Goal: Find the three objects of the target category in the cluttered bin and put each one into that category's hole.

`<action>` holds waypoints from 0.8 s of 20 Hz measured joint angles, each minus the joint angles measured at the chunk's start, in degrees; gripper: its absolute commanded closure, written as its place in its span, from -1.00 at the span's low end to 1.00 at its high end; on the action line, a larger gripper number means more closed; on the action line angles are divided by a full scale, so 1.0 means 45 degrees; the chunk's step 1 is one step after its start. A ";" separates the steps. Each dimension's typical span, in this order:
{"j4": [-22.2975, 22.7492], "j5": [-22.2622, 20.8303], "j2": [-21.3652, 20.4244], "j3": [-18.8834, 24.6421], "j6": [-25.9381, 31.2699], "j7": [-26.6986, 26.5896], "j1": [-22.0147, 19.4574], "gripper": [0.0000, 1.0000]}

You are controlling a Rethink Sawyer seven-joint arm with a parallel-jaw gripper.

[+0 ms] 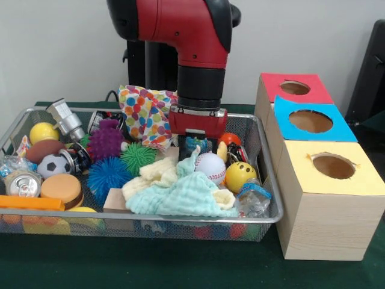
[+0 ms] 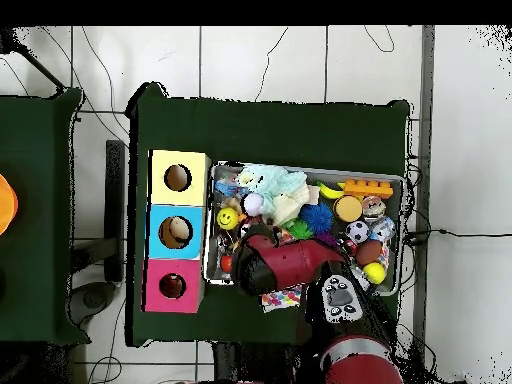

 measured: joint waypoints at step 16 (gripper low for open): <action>0.0497 -0.0838 -0.0606 0.0889 0.0343 0.0000 0.0179 -1.00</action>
